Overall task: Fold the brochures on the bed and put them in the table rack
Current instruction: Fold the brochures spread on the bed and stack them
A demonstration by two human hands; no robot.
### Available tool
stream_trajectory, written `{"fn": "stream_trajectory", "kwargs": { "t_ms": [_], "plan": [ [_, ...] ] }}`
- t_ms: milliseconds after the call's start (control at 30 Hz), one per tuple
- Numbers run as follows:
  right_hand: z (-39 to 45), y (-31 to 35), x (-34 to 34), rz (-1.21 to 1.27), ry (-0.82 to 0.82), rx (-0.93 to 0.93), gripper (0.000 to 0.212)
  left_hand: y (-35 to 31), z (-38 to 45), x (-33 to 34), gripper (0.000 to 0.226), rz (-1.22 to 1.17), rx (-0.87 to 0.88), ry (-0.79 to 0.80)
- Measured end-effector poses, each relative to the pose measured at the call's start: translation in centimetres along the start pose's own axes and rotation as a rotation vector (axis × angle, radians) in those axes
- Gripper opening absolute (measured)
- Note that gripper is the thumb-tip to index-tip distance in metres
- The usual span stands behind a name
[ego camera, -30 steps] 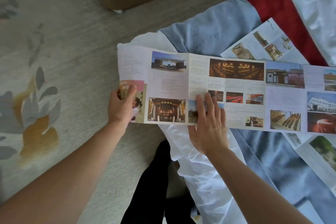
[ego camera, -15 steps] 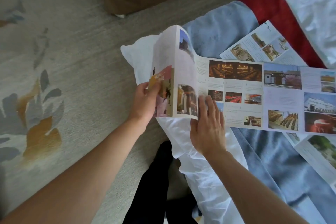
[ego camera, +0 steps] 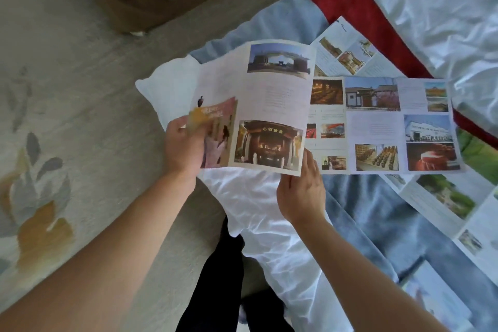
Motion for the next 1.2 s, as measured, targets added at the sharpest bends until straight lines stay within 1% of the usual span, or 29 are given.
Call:
{"fn": "stream_trajectory", "kwargs": {
  "t_ms": [67, 133, 167, 233, 300, 367, 433, 533, 600, 633, 733, 767, 867, 933, 1000, 1100, 1200],
  "plan": [
    [0.1, 0.0, -0.2, 0.012, 0.005, -0.021, 0.048, -0.1, 1.4, -3.5, 0.031, 0.037, 0.002, -0.188],
    [0.0, 0.1, 0.3, 0.023, 0.030, -0.032, 0.054, -0.1, 2.3, -6.7, 0.025, 0.083, 0.013, -0.320],
    [-0.1, 0.2, 0.7, 0.007, 0.044, -0.043, 0.056, 0.0, 2.6, -7.8, 0.024, 0.114, 0.024, -0.352],
    [-0.3, 0.7, 1.8, -0.030, 0.068, -0.070, 0.056, -0.1, 2.7, -9.0, 0.020, 0.165, 0.053, -0.367],
    [-0.5, 1.3, 2.8, -0.041, 0.082, -0.084, 0.056, -0.4, 2.1, -8.8, 0.016, 0.164, 0.105, -0.320],
    [-0.4, 1.7, 3.5, -0.053, 0.090, -0.088, 0.057, -0.7, 1.0, -7.3, 0.023, 0.100, 0.141, -0.203],
    [-0.3, 1.8, 4.0, -0.068, 0.099, -0.084, 0.059, -0.7, -0.2, -5.1, 0.036, 0.052, 0.093, -0.057],
    [-0.1, 1.8, 4.0, -0.079, 0.103, -0.086, 0.058, 0.1, -1.1, -2.0, 0.058, 0.138, 0.000, 0.148],
    [0.0, 1.8, 4.0, -0.077, 0.107, -0.088, 0.056, 0.6, -1.7, -0.1, 0.062, 0.155, -0.014, 0.274],
    [0.1, 1.9, 3.9, -0.073, 0.107, -0.088, 0.054, 0.7, -2.0, 0.7, 0.057, 0.157, 0.004, 0.308],
    [0.3, 2.9, 3.8, -0.026, 0.094, -0.120, 0.053, 0.1, -2.6, 2.4, 0.018, 0.175, 0.117, 0.317],
    [0.4, 3.4, 3.7, -0.007, 0.095, -0.139, 0.053, -0.1, -2.9, 2.9, 0.012, 0.171, 0.150, 0.328],
    [0.5, 4.7, 3.8, 0.035, 0.132, -0.190, 0.057, -0.9, -3.4, 3.7, 0.022, 0.167, 0.252, 0.319],
    [0.5, 5.1, 3.8, 0.042, 0.157, -0.194, 0.065, -1.0, -3.3, 4.3, 0.019, 0.177, 0.262, 0.314],
    [0.5, 4.7, 3.2, 0.035, 0.152, -0.170, 0.073, -0.8, -3.2, 5.3, 0.022, 0.230, 0.264, 0.315],
    [0.7, 2.0, 0.9, 0.037, 0.070, -0.033, 0.076, -1.2, -3.7, 7.5, 0.027, 0.338, 0.370, 0.328],
    [0.6, -1.2, -2.2, 0.029, -0.060, 0.093, 0.073, -1.9, -4.6, 10.0, 0.026, 0.512, 0.562, 0.289]
  ]
}}
Point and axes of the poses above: each hand's wrist, its own z-axis towards the middle knuckle, its own x-axis out of the palm, y = z × x, the point moved 7 cm from there along z, towards the middle knuckle, and after that the axes turned 14 degrees about -x, right-handed, at the moved point
